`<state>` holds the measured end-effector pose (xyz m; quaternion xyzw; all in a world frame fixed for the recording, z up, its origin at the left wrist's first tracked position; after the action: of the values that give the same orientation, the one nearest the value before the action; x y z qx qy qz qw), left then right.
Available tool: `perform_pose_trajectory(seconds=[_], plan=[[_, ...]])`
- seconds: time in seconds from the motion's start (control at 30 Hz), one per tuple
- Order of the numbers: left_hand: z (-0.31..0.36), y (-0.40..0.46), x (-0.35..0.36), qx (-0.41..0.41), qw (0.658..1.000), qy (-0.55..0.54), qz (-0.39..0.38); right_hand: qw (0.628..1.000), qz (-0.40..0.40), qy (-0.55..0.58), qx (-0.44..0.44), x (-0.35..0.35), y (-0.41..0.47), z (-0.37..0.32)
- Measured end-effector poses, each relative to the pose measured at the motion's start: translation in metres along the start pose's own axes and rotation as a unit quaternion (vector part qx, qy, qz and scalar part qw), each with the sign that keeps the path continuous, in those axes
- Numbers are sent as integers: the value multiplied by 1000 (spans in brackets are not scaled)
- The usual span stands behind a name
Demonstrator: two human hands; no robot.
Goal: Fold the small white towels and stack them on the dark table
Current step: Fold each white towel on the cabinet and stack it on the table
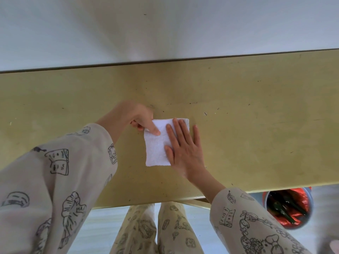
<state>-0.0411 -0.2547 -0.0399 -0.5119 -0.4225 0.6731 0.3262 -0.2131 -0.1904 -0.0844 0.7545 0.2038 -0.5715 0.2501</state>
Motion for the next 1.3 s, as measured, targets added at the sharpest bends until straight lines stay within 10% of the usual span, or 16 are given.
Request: perform_pose_trajectory(seconds=[0.17,0.3,0.37,1.17,1.3], plan=[[-16,-18,-2,35,974,-182,131,1000,5,0,-1,0,0,0],[-22,-49,30,31,802,-203,561,1000,2,-1,-1,0,0,-1],[-3,-59,67,93,747,-125,647,1000,8,1,0,0,0,0],[-19,-13,129,171,845,49,505,999,-42,5,-4,-10,1,9],[-13,-18,129,148,854,38,497,982,50,121,137,-33,12,2]])
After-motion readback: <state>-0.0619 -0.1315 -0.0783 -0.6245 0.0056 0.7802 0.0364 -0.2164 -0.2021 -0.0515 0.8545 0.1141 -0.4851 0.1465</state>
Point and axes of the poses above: each hand's wrist, its own y-axis towards the middle knuckle, its own x-axis out of the palm, z = x × y, the point moved 3 cm from there along y, towards the middle knuckle, and after that the axes turned 15 degrees about z, right-handed, at the moved point
